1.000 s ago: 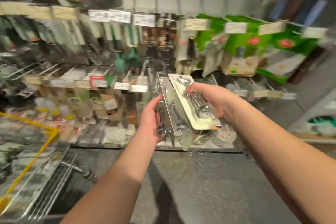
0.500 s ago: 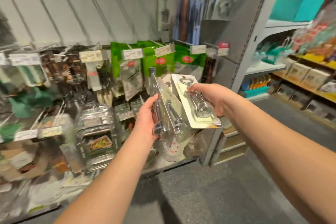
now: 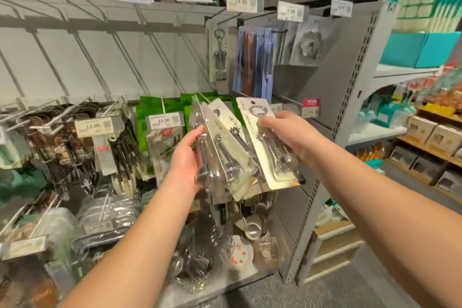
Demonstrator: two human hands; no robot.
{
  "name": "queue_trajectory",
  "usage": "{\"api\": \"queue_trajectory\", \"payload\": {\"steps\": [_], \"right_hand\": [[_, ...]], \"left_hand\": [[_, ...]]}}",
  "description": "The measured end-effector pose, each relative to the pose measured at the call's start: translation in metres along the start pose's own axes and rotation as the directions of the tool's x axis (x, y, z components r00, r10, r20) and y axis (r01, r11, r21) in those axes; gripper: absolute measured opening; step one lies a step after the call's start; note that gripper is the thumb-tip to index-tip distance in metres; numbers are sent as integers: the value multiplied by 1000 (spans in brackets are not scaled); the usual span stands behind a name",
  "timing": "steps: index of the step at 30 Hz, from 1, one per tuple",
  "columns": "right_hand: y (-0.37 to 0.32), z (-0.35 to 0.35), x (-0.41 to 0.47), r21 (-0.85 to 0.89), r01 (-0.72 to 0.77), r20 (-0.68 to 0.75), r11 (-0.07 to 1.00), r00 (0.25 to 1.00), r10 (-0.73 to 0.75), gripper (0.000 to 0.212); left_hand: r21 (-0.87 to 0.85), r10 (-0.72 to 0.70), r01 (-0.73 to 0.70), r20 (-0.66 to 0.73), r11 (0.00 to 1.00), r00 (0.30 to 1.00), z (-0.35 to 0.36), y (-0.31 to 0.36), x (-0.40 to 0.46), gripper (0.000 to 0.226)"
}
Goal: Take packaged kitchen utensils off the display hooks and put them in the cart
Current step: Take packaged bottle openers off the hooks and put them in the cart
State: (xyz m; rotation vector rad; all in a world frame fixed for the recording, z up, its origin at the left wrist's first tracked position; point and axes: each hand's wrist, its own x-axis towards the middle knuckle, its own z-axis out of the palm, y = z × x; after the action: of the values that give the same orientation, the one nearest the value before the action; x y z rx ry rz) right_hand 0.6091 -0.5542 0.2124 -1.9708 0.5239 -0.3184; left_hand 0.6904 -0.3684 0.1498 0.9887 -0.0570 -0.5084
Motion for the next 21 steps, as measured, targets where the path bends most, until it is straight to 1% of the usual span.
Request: {"api": "queue_trajectory", "payload": {"steps": [2,5,10,13,17,19,21], "right_hand": [[-4,1,24,-35,61,-37,998,997,-62,39],[-10,2,48,-33,136,-75,990,988,-138,50],[-26,2,76,29,222,-119,975,969,-217,42],[-40,0,94,71,263,-157,962,956,-249,49],[-56,-7,119,126,288,-188,949,947,-262,54],[-61,-9,134,131,298,-194,945,943,-271,53],[-63,-8,147,124,313,-198,942,938,-286,47]], "left_hand": [[5,22,-22,-24,1000,999,1,14,10,23],[-1,47,-47,-48,999,998,5,32,18,22],[-53,63,-65,-42,996,997,13,53,25,31],[-79,63,-67,-55,995,997,14,60,29,27],[-112,84,-93,-84,989,993,15,68,34,30],[-129,112,-125,-105,984,988,14,72,35,24],[-140,124,-138,-104,981,987,16,76,34,22]]}}
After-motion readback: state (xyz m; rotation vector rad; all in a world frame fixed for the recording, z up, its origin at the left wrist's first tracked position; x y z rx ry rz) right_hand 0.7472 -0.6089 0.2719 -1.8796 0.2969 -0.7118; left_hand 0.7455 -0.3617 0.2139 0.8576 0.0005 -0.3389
